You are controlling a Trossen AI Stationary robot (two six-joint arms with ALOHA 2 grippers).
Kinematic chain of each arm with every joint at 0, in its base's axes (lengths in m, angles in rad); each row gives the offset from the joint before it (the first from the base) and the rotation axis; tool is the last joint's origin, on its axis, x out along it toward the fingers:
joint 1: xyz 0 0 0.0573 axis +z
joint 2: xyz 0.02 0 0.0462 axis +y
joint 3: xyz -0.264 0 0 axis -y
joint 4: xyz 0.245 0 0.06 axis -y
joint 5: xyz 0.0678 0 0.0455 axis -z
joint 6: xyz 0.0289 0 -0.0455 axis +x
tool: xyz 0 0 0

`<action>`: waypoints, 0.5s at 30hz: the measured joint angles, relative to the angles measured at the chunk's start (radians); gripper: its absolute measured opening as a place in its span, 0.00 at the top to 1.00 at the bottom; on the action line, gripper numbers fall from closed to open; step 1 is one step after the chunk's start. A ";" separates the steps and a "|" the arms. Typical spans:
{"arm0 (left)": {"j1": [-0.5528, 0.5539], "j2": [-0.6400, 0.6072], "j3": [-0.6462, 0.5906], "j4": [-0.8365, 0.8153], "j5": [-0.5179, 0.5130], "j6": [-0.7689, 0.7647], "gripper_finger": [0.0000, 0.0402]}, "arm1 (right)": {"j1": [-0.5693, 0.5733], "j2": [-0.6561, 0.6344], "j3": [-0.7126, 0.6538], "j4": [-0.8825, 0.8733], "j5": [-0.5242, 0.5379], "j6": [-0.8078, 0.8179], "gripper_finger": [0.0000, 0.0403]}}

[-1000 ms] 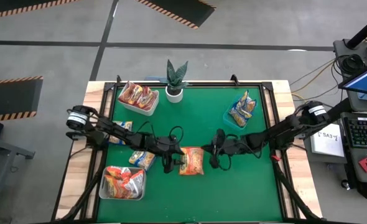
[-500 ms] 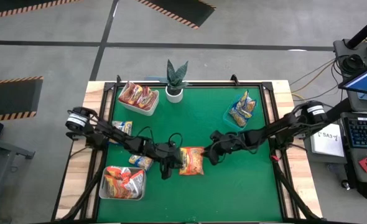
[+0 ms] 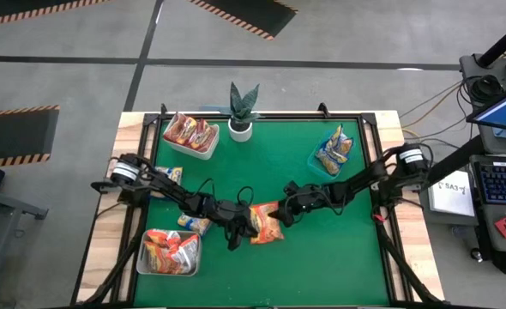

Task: Sort Maruchan noodles
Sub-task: Put the orange noodle pack into the gray bin

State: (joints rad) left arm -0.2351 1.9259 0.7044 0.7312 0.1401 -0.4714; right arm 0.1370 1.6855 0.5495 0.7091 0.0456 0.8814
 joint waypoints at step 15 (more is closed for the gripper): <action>0.011 0.001 -0.006 -0.007 0.005 -0.001 0.91 | 0.000 0.161 0.136 0.086 -0.072 -0.191 0.35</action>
State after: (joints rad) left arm -0.2241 1.9266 0.6985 0.7244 0.1448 -0.4725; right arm 0.1367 1.8466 0.6860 0.7953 -0.0265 0.6906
